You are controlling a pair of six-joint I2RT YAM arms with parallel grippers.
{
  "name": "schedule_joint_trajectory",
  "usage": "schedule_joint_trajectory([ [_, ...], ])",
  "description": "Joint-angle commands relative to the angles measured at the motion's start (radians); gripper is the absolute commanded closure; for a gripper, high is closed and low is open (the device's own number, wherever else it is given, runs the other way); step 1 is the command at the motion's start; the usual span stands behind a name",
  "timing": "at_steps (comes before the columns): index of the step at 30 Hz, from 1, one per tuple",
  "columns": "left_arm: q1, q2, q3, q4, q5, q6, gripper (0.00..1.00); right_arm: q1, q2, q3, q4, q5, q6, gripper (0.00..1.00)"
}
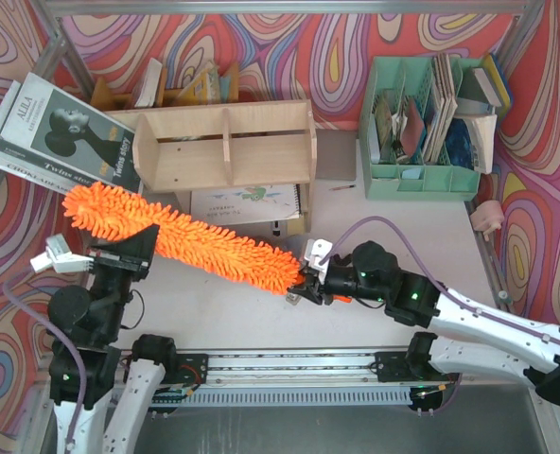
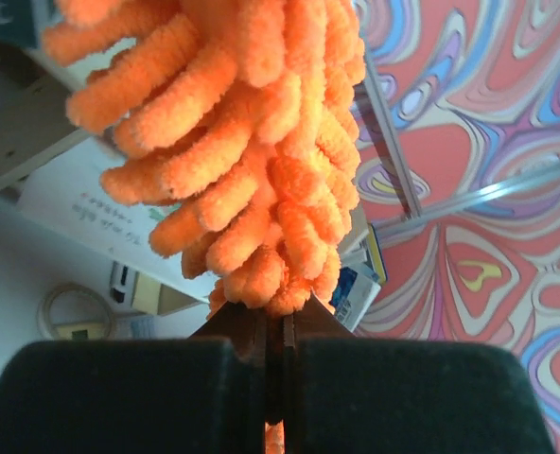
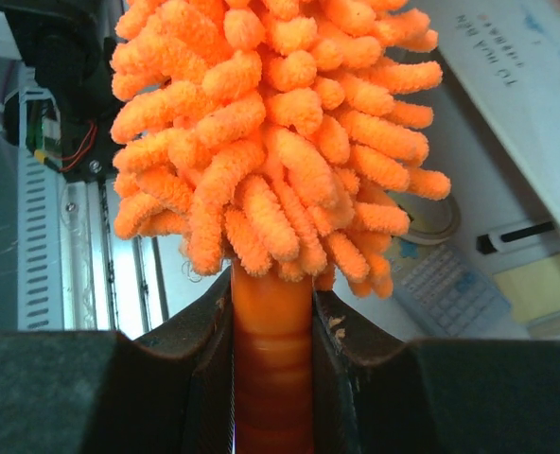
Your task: Dust the bookshelf with a duster
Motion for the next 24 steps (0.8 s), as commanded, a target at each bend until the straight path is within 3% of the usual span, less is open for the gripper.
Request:
schedule_joint_trajectory([
  [1, 0.003, -0.061, -0.05, -0.162, -0.197, -0.065, 1.0, -0.007, 0.04, 0.022, 0.081, -0.007, 0.038, 1.0],
  [4, 0.003, -0.079, -0.076, -0.211, -0.242, -0.122, 1.0, -0.007, 0.065, 0.047, 0.054, -0.019, 0.037, 0.99],
  [7, 0.003, -0.071, -0.07, -0.343, -0.328, -0.224, 1.0, -0.007, 0.053, 0.046, 0.047, -0.015, 0.04, 0.93],
  [11, 0.003, -0.066, -0.078, -0.406, -0.393, -0.27, 1.0, -0.007, 0.013, 0.031, 0.033, 0.026, 0.04, 0.84],
  [14, 0.003, -0.072, -0.096, -0.432, -0.435, -0.318, 1.0, -0.007, -0.03, 0.007, 0.038, 0.082, 0.039, 0.72],
  [19, 0.003, -0.072, -0.122, -0.428, -0.475, -0.357, 1.0, -0.007, -0.122, -0.046, 0.08, 0.207, 0.036, 0.43],
  [24, 0.003, -0.071, -0.151, -0.412, -0.522, -0.391, 1.0, -0.007, -0.18, -0.073, 0.094, 0.27, 0.024, 0.32],
])
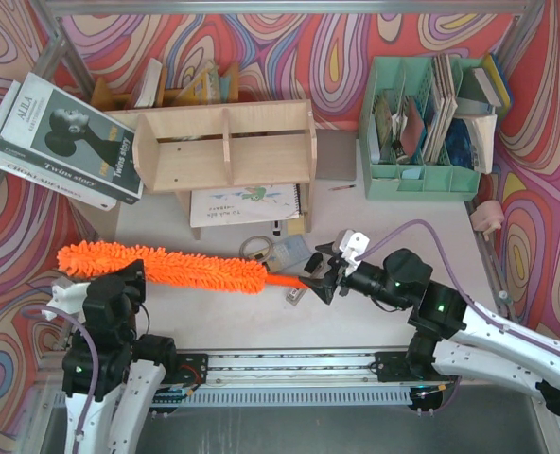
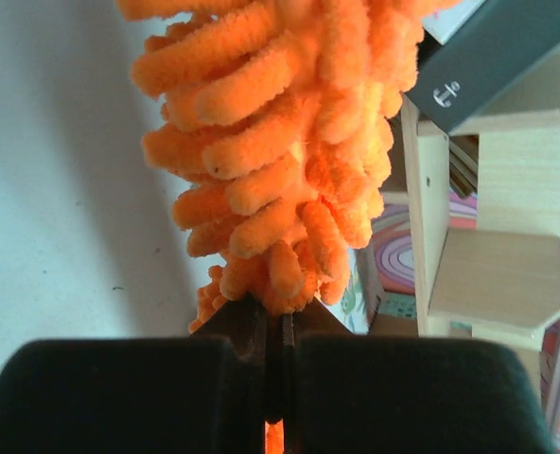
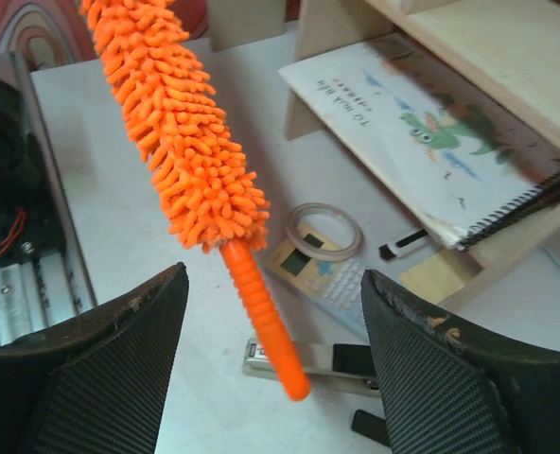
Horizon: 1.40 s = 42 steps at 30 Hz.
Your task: Dust the bookshelf with a duster
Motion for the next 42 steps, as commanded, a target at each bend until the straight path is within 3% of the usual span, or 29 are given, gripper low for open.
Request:
schedule_joint_trajectory([
  [1, 0.003, -0.008, -0.034, 0.045, -0.105, -0.062, 1.0, -0.002, -0.03, -0.027, 0.045, 0.105, -0.003, 0.31],
  [14, 0.003, 0.026, -0.09, 0.107, -0.254, -0.001, 1.0, -0.002, -0.046, -0.047, 0.042, 0.191, 0.004, 0.3],
  [28, 0.006, 0.049, -0.192, 0.106, -0.271, -0.108, 1.0, -0.002, -0.006, -0.054, 0.034, 0.225, 0.04, 0.3],
  [31, 0.009, 0.077, -0.205, 0.103, -0.279, -0.081, 1.0, -0.001, 0.0, -0.057, 0.031, 0.292, 0.066, 0.3],
  [35, 0.021, 0.194, -0.188, 0.04, -0.301, -0.07, 0.95, -0.002, 0.016, -0.058, 0.022, 0.479, 0.129, 0.22],
  [42, 0.074, 0.313, -0.27, 0.169, -0.209, 0.033, 0.88, -0.001, 0.007, -0.093, 0.019, 0.667, 0.231, 0.15],
])
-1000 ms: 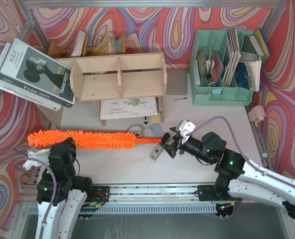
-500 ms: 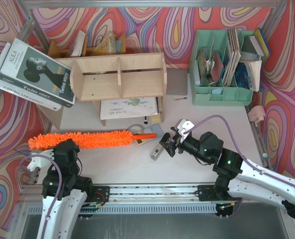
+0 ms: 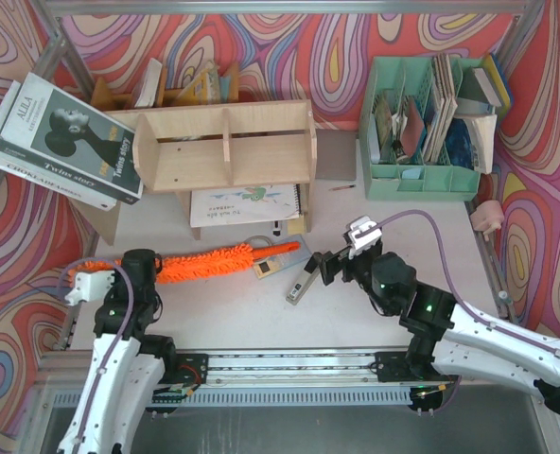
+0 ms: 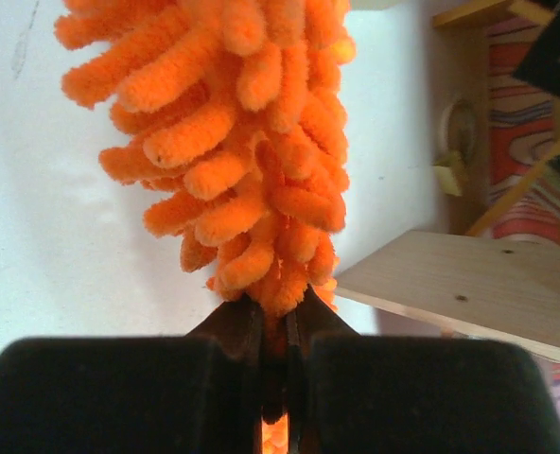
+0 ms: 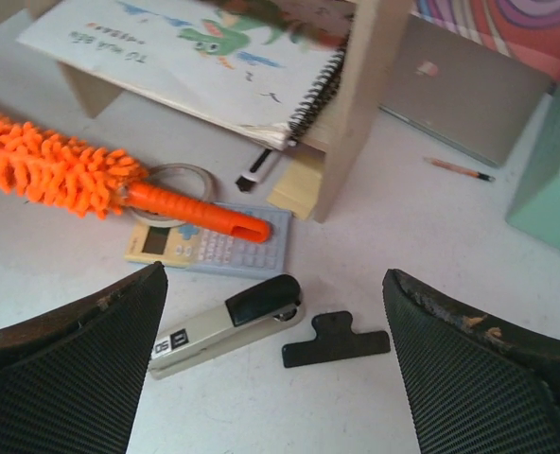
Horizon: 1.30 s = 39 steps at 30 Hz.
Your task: Dust the bookshelf with a duster
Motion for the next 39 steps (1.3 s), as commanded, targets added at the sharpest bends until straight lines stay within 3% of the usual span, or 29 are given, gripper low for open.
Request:
schedule_joint_trajectory([
  [1, 0.042, 0.067, -0.067, 0.047, 0.032, 0.093, 0.88, -0.002, -0.012, -0.026, 0.004, 0.164, 0.097, 0.15],
  [9, 0.132, 0.092, -0.145, 0.133, 0.123, 0.114, 0.82, -0.001, -0.031, -0.047, -0.056, 0.317, 0.231, 0.08],
  [15, 0.234, 0.16, -0.189, 0.224, 0.26, 0.158, 0.7, -0.002, -0.044, -0.058, -0.124, 0.424, 0.351, 0.02],
  [19, 0.291, 0.206, -0.174, 0.226, 0.34, 0.199, 0.55, -0.002, -0.038, -0.056, -0.15, 0.441, 0.389, 0.01],
  [25, 0.294, 0.184, -0.141, 0.17, 0.319, 0.228, 0.34, -0.002, -0.022, -0.05, -0.165, 0.462, 0.412, 0.01],
  [31, 0.294, 0.142, -0.071, 0.065, 0.324, 0.269, 0.04, -0.002, -0.014, -0.04, -0.167, 0.477, 0.399, 0.01],
  [36, 0.295, 0.095, 0.049, 0.005, 0.378, 0.36, 0.02, -0.002, -0.014, -0.029, -0.162, 0.515, 0.373, 0.01],
  [39, 0.292, 0.096, 0.087, 0.057, 0.431, 0.439, 0.02, -0.003, -0.013, -0.012, -0.217, 0.593, 0.444, 0.01],
])
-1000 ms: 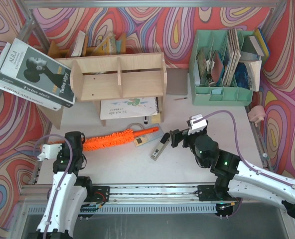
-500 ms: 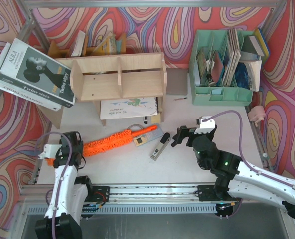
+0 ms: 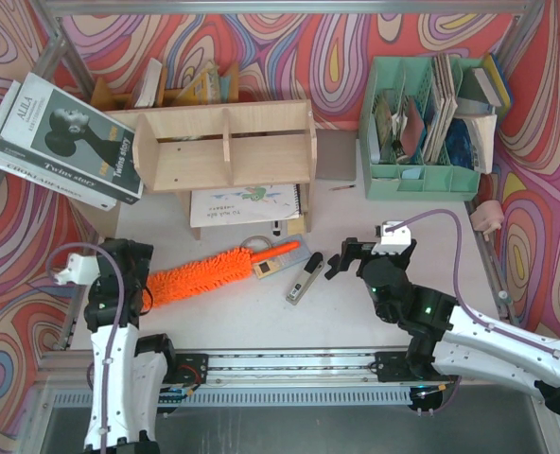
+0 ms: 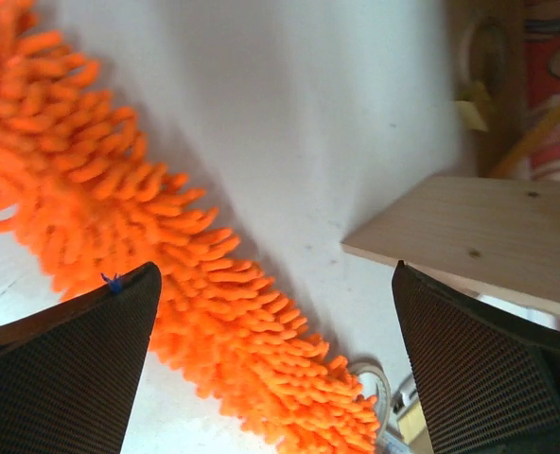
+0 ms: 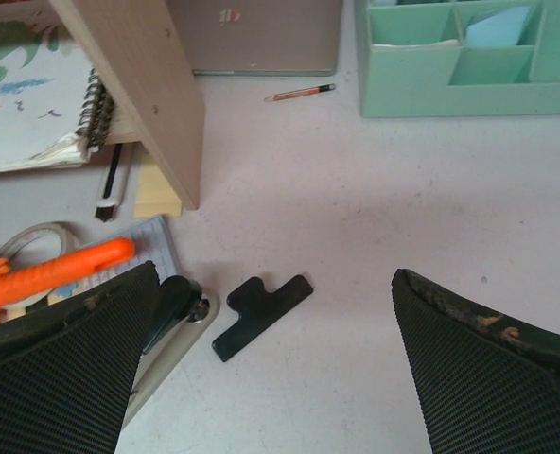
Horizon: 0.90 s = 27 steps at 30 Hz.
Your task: Dust the bookshelf with a duster
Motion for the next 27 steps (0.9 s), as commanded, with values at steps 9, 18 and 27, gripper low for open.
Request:
schedule_joint_trajectory([
  [9, -0.15, 0.014, 0.046, 0.236, 0.199, 0.316, 0.01, -0.115, 0.074, 0.071, -0.069, 0.0, 0.128, 0.01],
  [18, -0.365, -0.092, -0.121, 0.417, -0.093, 0.451, 0.01, -0.331, 0.215, 0.093, -0.012, -0.243, 0.075, 0.01],
  [27, -0.406, 0.004, -0.276, 0.683, -0.345, 0.563, 0.01, -0.526, 0.294, 0.078, 0.076, -0.417, 0.052, 0.01],
])
